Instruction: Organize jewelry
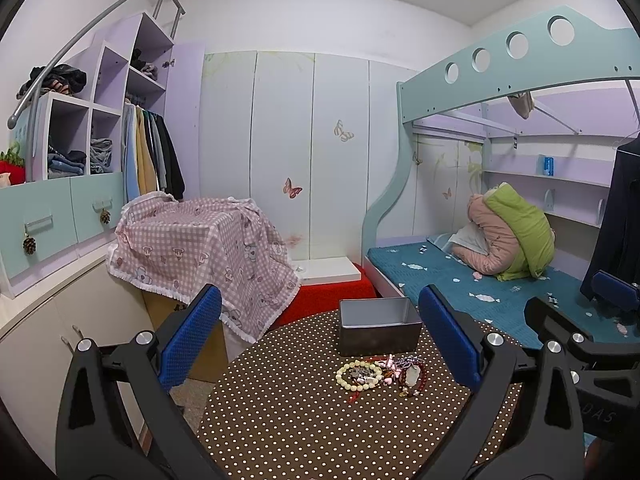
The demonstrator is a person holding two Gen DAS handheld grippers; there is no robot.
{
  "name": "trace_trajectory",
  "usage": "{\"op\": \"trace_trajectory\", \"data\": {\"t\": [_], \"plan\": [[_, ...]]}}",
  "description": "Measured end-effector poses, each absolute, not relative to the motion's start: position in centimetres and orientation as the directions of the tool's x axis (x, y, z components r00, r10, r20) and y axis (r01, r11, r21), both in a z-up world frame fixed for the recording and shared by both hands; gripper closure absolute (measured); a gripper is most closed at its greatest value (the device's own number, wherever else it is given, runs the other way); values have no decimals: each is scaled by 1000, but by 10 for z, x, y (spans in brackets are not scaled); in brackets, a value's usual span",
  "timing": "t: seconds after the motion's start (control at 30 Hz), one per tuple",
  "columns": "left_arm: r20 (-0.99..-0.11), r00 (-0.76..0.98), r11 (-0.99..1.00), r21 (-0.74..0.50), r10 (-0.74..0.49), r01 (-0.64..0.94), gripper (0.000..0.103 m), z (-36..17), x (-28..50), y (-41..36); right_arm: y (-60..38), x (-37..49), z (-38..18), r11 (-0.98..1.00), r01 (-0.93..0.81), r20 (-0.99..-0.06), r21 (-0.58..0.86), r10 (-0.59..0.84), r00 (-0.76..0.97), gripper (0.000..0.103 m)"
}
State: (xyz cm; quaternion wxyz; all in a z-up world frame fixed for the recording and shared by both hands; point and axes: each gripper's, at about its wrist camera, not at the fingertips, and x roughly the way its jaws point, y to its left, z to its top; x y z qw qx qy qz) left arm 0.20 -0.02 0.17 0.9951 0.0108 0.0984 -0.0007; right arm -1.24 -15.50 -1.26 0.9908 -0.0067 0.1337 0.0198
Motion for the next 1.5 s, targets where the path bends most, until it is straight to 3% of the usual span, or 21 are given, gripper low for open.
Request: {"op": "trace_trajectory", "data": {"t": [0.93, 1.2, 1.37, 1.5], "plan": [[-242, 970, 999, 22, -21, 27, 5, -10, 28, -1, -159, 7, -20, 999, -36, -290, -7, 32, 956, 7], [-408, 903, 988, -119, -136, 95, 5, -32, 89, 29, -168, 43, -36, 1000, -29, -347, 12, 31, 937, 7], [-596, 791, 983, -177, -141, 43, 5, -83, 143, 50, -180, 80, -75, 999, -32, -473, 31, 43, 880, 7], [-697, 699, 981, -190, -156, 30, 5, -130, 180, 52, -184, 104, -103, 998, -45, -554, 50, 66, 830, 7]]}}
